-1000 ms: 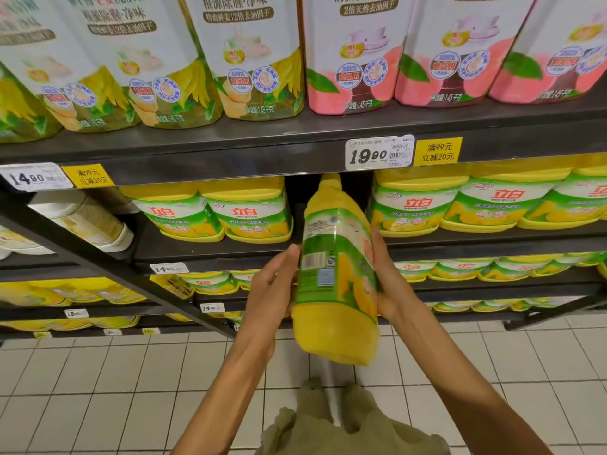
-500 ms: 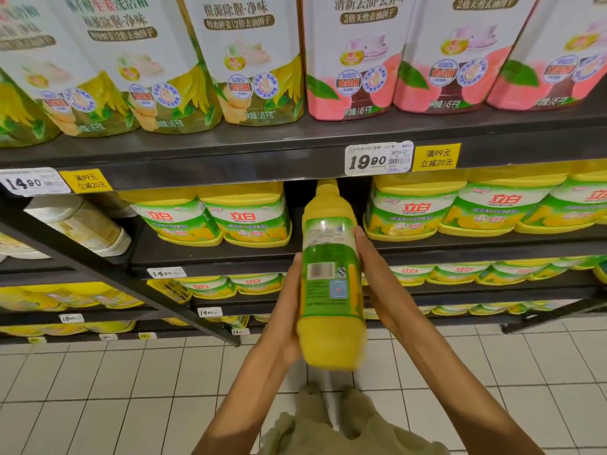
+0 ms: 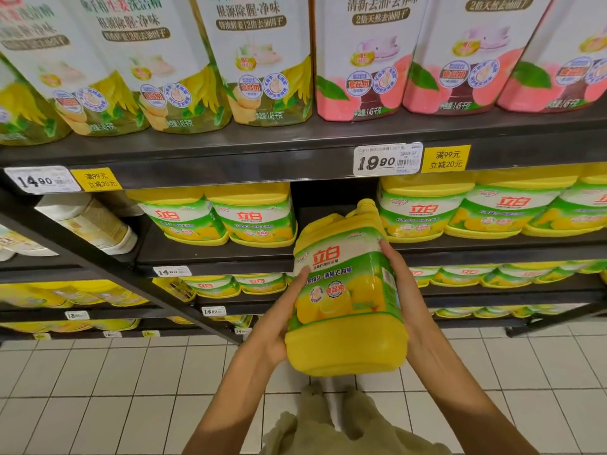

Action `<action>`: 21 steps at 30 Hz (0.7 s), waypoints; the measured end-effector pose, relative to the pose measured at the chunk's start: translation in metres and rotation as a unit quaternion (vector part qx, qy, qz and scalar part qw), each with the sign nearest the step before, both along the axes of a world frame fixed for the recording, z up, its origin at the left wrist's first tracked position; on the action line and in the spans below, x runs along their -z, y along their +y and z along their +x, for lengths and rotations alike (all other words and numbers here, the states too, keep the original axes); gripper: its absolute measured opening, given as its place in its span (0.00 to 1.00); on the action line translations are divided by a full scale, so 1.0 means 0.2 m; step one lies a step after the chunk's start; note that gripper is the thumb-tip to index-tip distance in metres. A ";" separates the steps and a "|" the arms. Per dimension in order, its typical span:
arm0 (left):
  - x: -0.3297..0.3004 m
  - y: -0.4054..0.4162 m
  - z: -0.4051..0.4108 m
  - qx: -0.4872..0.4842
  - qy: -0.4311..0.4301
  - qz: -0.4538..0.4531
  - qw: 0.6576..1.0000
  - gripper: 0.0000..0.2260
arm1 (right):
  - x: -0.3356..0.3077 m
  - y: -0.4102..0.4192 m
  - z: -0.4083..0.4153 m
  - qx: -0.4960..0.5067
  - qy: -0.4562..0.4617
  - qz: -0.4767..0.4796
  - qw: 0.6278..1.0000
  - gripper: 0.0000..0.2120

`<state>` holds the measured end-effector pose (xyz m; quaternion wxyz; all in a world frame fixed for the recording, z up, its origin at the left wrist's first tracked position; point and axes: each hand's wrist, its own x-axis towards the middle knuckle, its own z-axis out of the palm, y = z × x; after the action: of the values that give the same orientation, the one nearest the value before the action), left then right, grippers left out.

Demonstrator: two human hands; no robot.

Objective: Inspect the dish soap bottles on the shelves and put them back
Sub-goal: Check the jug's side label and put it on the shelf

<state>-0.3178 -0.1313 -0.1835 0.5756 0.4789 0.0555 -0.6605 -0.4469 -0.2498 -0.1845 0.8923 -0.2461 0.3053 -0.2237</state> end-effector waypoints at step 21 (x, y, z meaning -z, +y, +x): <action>-0.02 0.09 0.06 0.097 -0.366 -0.167 0.910 0.36 | 0.04 -0.11 -0.22 -0.178 0.030 -0.252 0.951 0.36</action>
<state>-0.3053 -0.1132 -0.1793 0.5604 0.5870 -0.3171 -0.4907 -0.4906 -0.2723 -0.1930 0.8167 -0.5203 0.2170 -0.1235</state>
